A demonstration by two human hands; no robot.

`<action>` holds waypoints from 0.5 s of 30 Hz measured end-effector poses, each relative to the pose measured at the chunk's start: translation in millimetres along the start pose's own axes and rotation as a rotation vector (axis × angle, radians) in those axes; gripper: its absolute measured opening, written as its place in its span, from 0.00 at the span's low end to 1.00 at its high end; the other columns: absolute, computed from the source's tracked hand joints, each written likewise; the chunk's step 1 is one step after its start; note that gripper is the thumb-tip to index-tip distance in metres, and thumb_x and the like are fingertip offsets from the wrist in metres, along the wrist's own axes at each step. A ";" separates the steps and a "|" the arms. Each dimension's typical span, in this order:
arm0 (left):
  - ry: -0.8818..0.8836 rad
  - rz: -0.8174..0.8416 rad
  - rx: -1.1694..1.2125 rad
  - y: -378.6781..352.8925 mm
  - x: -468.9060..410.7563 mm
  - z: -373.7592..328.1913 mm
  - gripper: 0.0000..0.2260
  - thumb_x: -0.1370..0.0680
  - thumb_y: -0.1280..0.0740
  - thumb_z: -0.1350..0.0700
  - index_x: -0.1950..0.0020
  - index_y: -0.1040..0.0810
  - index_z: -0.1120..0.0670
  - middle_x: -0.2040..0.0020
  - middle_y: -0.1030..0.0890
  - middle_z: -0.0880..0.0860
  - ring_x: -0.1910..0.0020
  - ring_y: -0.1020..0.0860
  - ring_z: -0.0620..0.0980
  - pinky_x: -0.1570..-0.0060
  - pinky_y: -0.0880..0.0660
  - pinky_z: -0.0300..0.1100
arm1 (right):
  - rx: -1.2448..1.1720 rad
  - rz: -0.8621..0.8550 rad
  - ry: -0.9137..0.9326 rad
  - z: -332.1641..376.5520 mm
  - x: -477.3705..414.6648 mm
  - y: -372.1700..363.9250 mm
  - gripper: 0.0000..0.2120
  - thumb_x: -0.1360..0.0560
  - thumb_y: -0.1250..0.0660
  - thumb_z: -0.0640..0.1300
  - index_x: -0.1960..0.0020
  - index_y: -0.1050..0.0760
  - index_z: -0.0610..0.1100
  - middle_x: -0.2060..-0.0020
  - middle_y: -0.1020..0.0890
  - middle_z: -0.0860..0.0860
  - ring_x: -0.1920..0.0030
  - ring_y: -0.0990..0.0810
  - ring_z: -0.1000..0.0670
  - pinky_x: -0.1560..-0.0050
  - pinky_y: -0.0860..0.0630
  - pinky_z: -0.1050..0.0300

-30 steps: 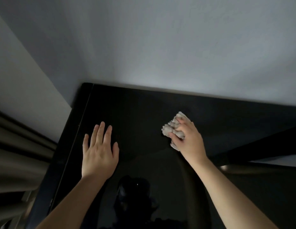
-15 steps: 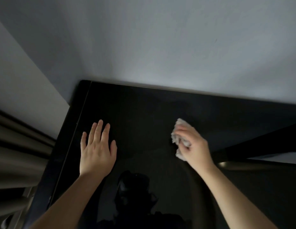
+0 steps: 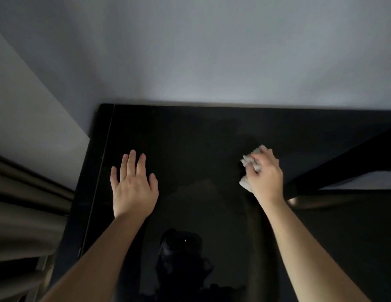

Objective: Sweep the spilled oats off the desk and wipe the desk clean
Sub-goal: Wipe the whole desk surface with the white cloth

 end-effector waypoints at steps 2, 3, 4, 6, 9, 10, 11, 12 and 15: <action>-0.002 -0.001 -0.002 -0.5 0.2 0.9 0.26 0.20 0.44 0.49 0.23 0.41 0.55 0.22 0.43 0.55 0.22 0.49 0.53 0.26 0.53 0.55 | -0.058 0.017 0.088 39.3 -5.2 -23.9 0.07 0.28 0.33 0.43 0.53 0.20 0.41 0.47 0.19 0.46 0.41 0.21 0.42 0.37 0.28 0.50; -0.006 -0.002 -0.001 -0.4 0.2 1.2 0.26 0.20 0.44 0.49 0.23 0.41 0.55 0.22 0.43 0.55 0.22 0.49 0.53 0.26 0.53 0.55 | -0.103 0.064 0.167 59.6 7.7 -32.1 0.08 0.28 0.33 0.45 0.54 0.20 0.42 0.47 0.19 0.48 0.41 0.21 0.44 0.36 0.29 0.51; -0.008 0.000 0.004 -0.2 0.4 1.9 0.26 0.20 0.45 0.49 0.23 0.41 0.55 0.22 0.44 0.55 0.22 0.49 0.53 0.25 0.53 0.55 | -0.131 0.147 0.246 75.6 29.8 -36.6 0.07 0.27 0.32 0.46 0.54 0.20 0.43 0.46 0.19 0.49 0.38 0.23 0.47 0.34 0.31 0.54; -0.014 0.007 0.021 -0.1 1.1 3.3 0.25 0.20 0.45 0.49 0.23 0.41 0.55 0.22 0.44 0.55 0.22 0.49 0.53 0.25 0.53 0.55 | -0.182 0.299 0.327 80.5 80.5 -26.9 0.02 0.26 0.30 0.42 0.54 0.19 0.44 0.41 0.20 0.52 0.32 0.27 0.53 0.30 0.36 0.59; -0.017 0.004 0.022 1.1 2.2 2.4 0.26 0.20 0.45 0.49 0.23 0.42 0.55 0.22 0.44 0.55 0.22 0.50 0.53 0.25 0.53 0.56 | -0.189 0.198 0.242 38.2 97.7 9.8 0.06 0.27 0.29 0.34 0.56 0.20 0.44 0.44 0.20 0.53 0.35 0.24 0.50 0.32 0.34 0.58; -0.017 0.003 0.016 1.1 1.9 2.2 0.26 0.20 0.45 0.49 0.23 0.42 0.55 0.22 0.44 0.55 0.22 0.50 0.53 0.25 0.53 0.55 | -0.154 0.117 0.155 21.9 82.4 12.8 0.07 0.28 0.30 0.33 0.55 0.20 0.44 0.44 0.20 0.53 0.37 0.23 0.48 0.34 0.33 0.57; -0.017 0.001 0.011 1.0 1.7 2.3 0.26 0.20 0.45 0.49 0.23 0.42 0.55 0.22 0.44 0.55 0.22 0.50 0.53 0.25 0.53 0.55 | -0.105 0.041 0.061 12.1 62.0 11.3 0.08 0.28 0.29 0.34 0.52 0.20 0.43 0.43 0.21 0.51 0.38 0.23 0.46 0.35 0.31 0.56; -0.019 0.001 0.008 0.5 1.3 2.1 0.26 0.20 0.46 0.49 0.23 0.42 0.55 0.22 0.44 0.55 0.22 0.50 0.53 0.25 0.53 0.55 | -0.055 -0.015 -0.029 9.4 43.5 3.3 0.10 0.28 0.29 0.34 0.48 0.21 0.42 0.40 0.22 0.48 0.37 0.24 0.44 0.34 0.31 0.55; -0.025 -0.002 0.016 -0.6 1.1 3.0 0.26 0.20 0.46 0.49 0.23 0.42 0.55 0.22 0.44 0.55 0.22 0.50 0.53 0.25 0.53 0.56 | -0.071 0.023 0.092 62.0 42.7 -27.0 0.16 0.28 0.30 0.36 0.40 0.23 0.41 0.38 0.24 0.46 0.35 0.25 0.46 0.32 0.30 0.53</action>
Point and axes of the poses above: each hand's wrist, its own x-axis away from the middle knuckle, its own y-axis out of the back of the hand, z = x × y, the point moved 6 cm from there along -x, towards the middle knuckle
